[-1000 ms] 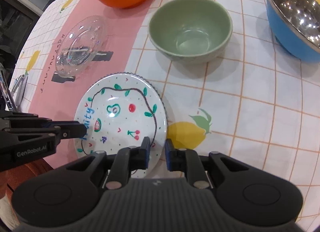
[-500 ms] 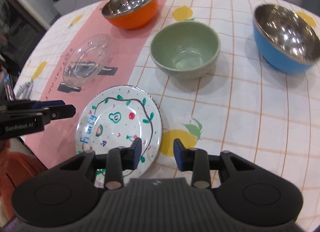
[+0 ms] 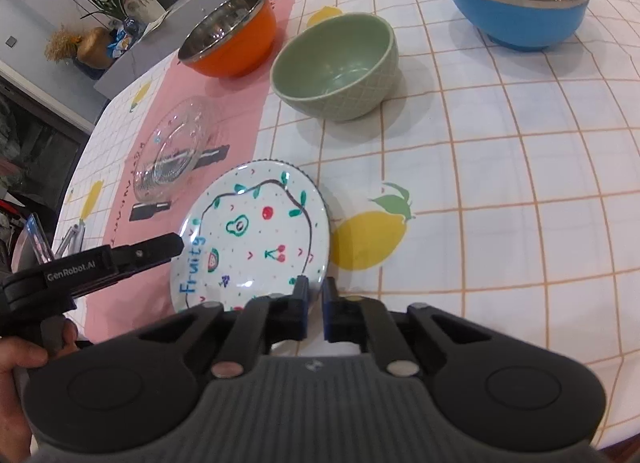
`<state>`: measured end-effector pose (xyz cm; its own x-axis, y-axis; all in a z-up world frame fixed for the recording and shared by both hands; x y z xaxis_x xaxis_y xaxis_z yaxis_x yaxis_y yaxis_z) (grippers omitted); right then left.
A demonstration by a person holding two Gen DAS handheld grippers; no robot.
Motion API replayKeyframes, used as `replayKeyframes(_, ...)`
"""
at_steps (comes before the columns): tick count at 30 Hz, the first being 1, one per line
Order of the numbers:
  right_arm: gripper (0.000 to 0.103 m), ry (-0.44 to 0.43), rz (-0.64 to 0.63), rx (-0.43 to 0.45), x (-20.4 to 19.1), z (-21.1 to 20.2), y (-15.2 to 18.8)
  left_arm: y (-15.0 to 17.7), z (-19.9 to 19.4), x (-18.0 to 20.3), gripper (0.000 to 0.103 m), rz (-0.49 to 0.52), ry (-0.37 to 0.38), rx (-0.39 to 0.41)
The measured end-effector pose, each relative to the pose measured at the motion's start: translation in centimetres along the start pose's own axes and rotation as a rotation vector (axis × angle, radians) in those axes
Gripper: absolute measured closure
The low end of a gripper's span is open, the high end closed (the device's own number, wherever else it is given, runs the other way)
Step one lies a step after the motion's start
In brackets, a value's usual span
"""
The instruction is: Organize plates and bowls
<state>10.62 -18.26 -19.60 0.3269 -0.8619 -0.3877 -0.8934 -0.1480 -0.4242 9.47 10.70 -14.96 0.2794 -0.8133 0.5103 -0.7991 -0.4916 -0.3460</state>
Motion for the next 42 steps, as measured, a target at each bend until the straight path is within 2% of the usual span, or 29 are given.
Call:
replayKeyframes(9, 0.099, 0.016, -0.009, 0.009, 0.1, 0.2, -0.5, 0.3, -0.1, 0.2, 0.077, 0.014, -0.019, -0.006)
replayKeyframes(10, 0.094, 0.016, -0.005, 0.008, 0.1, 0.2, -0.5, 0.3, -0.1, 0.2, 0.077, 0.017, -0.028, -0.001)
replayKeyframes(13, 0.09, 0.052, -0.034, 0.028, -0.3, -0.2, -0.4, 0.4, -0.6, 0.5, 0.074, 0.059, -0.051, 0.023)
replayKeyframes(14, 0.086, 0.065, -0.055, 0.036, -0.5, -0.5, -0.5, 0.4, -0.9, 0.5, 0.068, 0.071, -0.057, 0.033)
replayKeyframes(16, 0.071, 0.085, -0.088, 0.057, -1.0, -1.0, -0.6, 0.4, -1.4, 0.8, 0.062, 0.095, -0.069, 0.055)
replayKeyframes(19, 0.07, 0.098, -0.139, 0.091, -2.1, -1.6, -1.1, 0.1, -2.1, 1.0, 0.06, 0.115, -0.081, 0.095)
replayKeyframes(21, 0.065, 0.092, -0.176, 0.116, -3.1, -1.9, -1.5, -0.4, -2.7, 1.0, 0.06, 0.113, -0.078, 0.124)
replayKeyframes(24, 0.065, 0.091, -0.233, 0.154, -4.8, -2.1, -2.1, -1.7, -3.5, 0.7, 0.06, 0.088, -0.08, 0.17)
replayKeyframes(27, 0.066, 0.079, -0.247, 0.22, -6.1, -2.3, -2.7, -3.0, -4.1, 0.0, 0.061, 0.075, -0.097, 0.213)
replayKeyframes(29, 0.066, 0.085, -0.257, 0.234, -6.9, -2.2, -3.4, -3.9, -4.2, -0.6, 0.061, 0.062, -0.114, 0.229)
replayKeyframes(34, 0.066, 0.069, -0.288, 0.233, -8.6, -0.7, -5.3, -6.0, -4.2, -2.6, 0.065, 0.012, -0.111, 0.228)
replayKeyframes(37, 0.066, 0.042, -0.281, 0.211, -9.4, 0.6, -6.6, -7.2, -4.1, -3.4, 0.065, 0.019, -0.141, 0.252)
replayKeyframes(42, 0.066, 0.009, -0.263, 0.184, -10.4, 3.1, -8.5, -9.5, -4.2, -5.5, 0.065, -0.029, -0.169, 0.303)
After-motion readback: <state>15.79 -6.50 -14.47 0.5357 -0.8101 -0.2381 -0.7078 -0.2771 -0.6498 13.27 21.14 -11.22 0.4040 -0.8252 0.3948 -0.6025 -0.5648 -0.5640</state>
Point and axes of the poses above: each gripper's, at about its wrist camera, not at the fingertips, and z roughly the way its jaws point, x to its right, y to its underside, the point moved 1 cm from there along z, roughly the way its jaws point, and after that the axes turned 13 degrees about -z, right-handed, at the moved point
